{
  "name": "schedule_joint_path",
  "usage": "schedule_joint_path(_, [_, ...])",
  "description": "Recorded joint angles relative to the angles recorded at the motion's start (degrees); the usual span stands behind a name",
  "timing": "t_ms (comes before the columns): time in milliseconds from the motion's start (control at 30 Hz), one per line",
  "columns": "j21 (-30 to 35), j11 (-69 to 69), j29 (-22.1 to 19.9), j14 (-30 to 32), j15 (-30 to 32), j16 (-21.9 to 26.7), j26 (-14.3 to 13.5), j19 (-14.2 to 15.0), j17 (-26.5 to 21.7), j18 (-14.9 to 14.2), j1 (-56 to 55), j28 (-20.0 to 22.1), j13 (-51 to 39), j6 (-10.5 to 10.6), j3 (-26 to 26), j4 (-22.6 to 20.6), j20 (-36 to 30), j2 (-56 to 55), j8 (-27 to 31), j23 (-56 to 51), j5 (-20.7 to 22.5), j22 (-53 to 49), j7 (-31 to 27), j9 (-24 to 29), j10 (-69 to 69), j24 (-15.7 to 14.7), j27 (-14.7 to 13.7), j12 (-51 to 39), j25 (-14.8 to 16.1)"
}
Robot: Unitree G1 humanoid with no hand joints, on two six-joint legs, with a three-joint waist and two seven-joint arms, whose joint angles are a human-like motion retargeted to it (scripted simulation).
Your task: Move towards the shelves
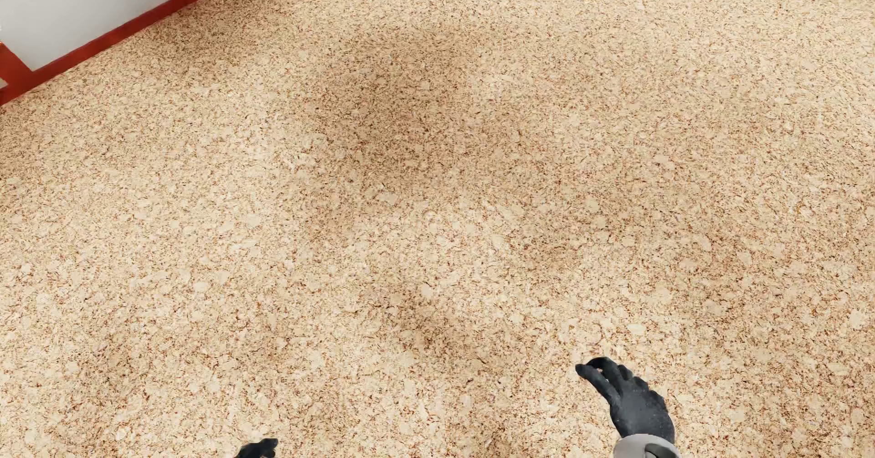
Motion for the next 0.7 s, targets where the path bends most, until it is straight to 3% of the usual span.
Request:
schedule_joint_path(67, [2.41,4.49,3.04,3.22,-5.08,2.01,2.78,-3.97,0.19,-0.02,4.72,-2.48,-1.65,-0.54,-0.29,-1.08,0.93,2.18,-4.99,4.99,1.10,4.89,0.84,-0.54,-7.44,-0.12,0.03,1.69,-1.05])
schedule_joint_path(133, [1.20,-0.79,3.07,6.51,-5.05,4.26,3.96,-4.40,2.73,-0.66,9.32,-5.02,-3.22,-1.18,-0.40,-1.50,1.70,7.57,-11.89,10.98,0.83,7.65,0.73,-1.30,-15.05,0.77,1.91,3.12,3.27])
schedule_joint_path(233, [-0.52,-4.37,0.73,8.20,-6.08,3.97,4.53,-3.08,3.90,-1.95,12.33,-4.04,-7.01,-1.19,-0.51,-1.07,5.13,12.17,-14.56,26.38,1.92,8.53,-0.92,-2.06,-19.44,-0.15,7.60,3.62,10.54])
schedule_joint_path(267, [0.53,-4.26,1.76,8.04,-6.87,3.05,4.18,-3.60,2.96,-2.48,11.99,-3.68,-8.53,-0.99,-0.45,-0.55,6.05,12.39,-15.28,32.53,2.32,8.22,-1.53,-2.28,-19.21,-0.80,9.69,3.25,11.42])
schedule_joint_path(333, [5.14,-0.68,8.01,7.40,-10.08,1.36,2.46,-5.27,-0.15,-3.85,11.25,-4.24,-10.55,-0.50,-0.30,0.78,5.53,10.67,-15.35,42.38,2.73,7.01,-2.18,-2.56,-18.74,-1.20,11.80,2.17,10.36])
schedule_joint_path(400, [8.81,8.13,14.57,5.70,-14.35,0.16,-0.16,-7.11,-4.13,-5.62,10.89,-4.64,-10.86,-0.23,-0.18,2.70,3.64,5.87,-14.46,45.26,2.01,5.30,-1.11,-2.48,-17.77,-0.69,9.90,1.64,8.76])
schedule_joint_path(433, [8.85,12.95,15.58,4.58,-16.08,-0.43,-1.27,-8.06,-5.93,-6.55,10.83,-4.36,-10.72,-0.32,-0.22,4.01,3.05,3.34,-15.00,43.80,1.39,4.45,0.09,-2.38,-16.72,-0.65,8.67,1.62,8.65])
schedule_joint_path(500, [6.35,18.35,12.16,3.28,-20.11,-0.91,-1.84,-11.18,-7.71,-7.61,11.26,-3.70,-10.74,-0.78,-0.77,7.44,2.42,1.17,-17.83,36.83,2.00,2.71,3.36,-2.34,-14.07,-1.17,6.77,2.12,8.93])
schedule_joint_path(567, [3.90,17.35,6.72,6.59,-24.89,-0.32,-1.34,-12.14,-7.41,-7.16,9.89,-3.13,-12.00,-0.98,-1.63,12.71,3.42,1.57,-15.19,27.24,8.49,1.07,5.70,-2.26,-6.23,-1.74,4.85,4.13,8.89])
schedule_joint_path(600, [3.68,15.77,4.96,11.80,-26.03,-0.37,-0.88,-12.95,-6.93,-3.59,7.26,-2.47,-13.22,-0.87,-1.50,16.06,4.80,2.36,-13.75,22.47,12.28,0.35,6.40,-2.02,1.10,-2.14,3.85,5.45,8.59])
schedule_joint_path(633, [4.27,13.52,4.35,18.09,-26.45,-0.82,-0.39,-13.79,-6.75,6.27,3.25,-1.78,-14.57,-0.64,-0.88,19.10,6.22,3.69,-12.41,17.99,15.78,-0.17,7.54,-1.66,9.75,-2.61,2.76,6.80,8.16])
schedule_joint_path(667, [5.56,10.84,4.68,19.45,-26.59,-1.29,-0.08,-14.32,-7.04,13.92,-1.73,-1.51,-15.97,-0.38,0.20,20.48,7.22,5.52,-10.97,13.95,18.97,-0.54,8.60,-1.26,18.41,-2.84,1.57,8.20,7.77])
schedule_joint_path(700, [7.31,7.46,5.27,15.75,-26.41,-1.84,-0.12,-14.68,-7.86,15.76,-8.51,-1.88,-17.70,-0.41,1.73,15.68,7.70,7.93,-8.98,10.60,21.67,-0.88,4.55,-0.83,27.01,-2.80,0.51,9.64,7.63])
